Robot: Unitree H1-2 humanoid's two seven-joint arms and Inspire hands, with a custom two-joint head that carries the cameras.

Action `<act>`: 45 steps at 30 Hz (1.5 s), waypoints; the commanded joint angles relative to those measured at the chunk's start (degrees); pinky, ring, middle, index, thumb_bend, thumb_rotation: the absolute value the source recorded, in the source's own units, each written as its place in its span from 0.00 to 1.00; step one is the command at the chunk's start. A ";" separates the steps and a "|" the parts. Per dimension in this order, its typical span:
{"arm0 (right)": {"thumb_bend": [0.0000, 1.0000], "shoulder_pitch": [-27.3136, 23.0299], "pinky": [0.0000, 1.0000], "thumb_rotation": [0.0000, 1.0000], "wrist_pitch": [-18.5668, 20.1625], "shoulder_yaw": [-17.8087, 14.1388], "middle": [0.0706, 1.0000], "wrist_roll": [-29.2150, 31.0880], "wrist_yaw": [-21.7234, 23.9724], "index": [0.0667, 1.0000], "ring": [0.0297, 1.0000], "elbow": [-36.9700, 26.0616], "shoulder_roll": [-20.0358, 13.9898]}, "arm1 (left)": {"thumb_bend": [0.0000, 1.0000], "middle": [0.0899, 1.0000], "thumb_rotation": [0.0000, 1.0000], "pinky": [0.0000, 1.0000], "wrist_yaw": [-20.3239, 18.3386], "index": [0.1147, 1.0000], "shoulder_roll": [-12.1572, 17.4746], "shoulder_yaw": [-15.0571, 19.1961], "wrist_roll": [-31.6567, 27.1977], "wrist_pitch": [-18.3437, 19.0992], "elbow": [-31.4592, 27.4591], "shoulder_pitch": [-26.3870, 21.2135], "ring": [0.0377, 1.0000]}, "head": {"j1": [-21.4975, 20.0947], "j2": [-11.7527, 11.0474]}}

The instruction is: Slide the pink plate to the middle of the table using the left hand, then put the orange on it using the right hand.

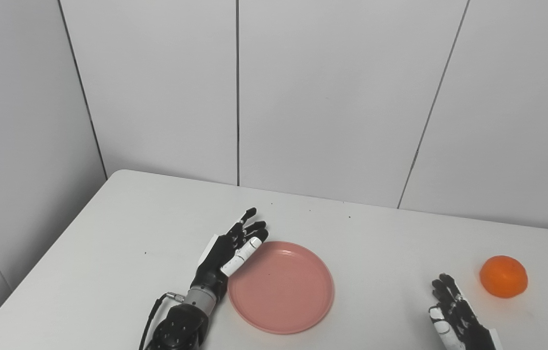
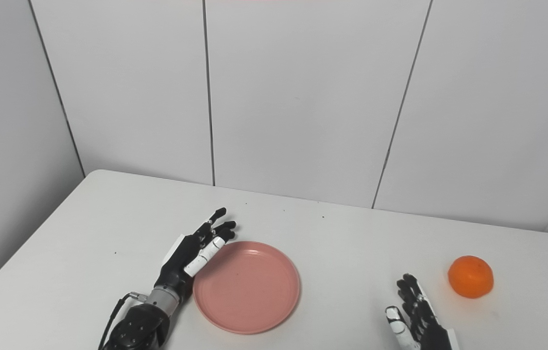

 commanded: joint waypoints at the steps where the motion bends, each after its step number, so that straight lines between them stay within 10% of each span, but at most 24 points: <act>1: 0.59 5.82 0.99 0.68 1.98 1.37 0.91 -0.17 -0.83 0.91 0.93 3.82 2.68 | 0.81 0.85 0.71 0.76 -0.63 0.91 -0.65 -0.12 -1.17 -1.32 -1.28 -2.10 0.83 | -0.65 0.25; 28: 0.67 5.92 0.91 0.74 5.40 5.46 0.89 -8.24 -4.66 0.90 0.91 0.65 6.58 | 0.76 0.88 0.69 0.81 -2.06 0.96 -3.01 -0.33 -4.04 -5.00 0.45 -2.03 0.88 | -16.36 2.31; 45: 0.65 6.56 0.93 0.73 6.84 5.56 0.89 -8.22 -5.46 0.90 0.91 -0.71 6.98 | 0.76 0.87 0.67 0.83 -2.57 0.96 -2.95 -0.90 -3.92 -5.83 1.00 -1.39 0.88 | -17.40 2.50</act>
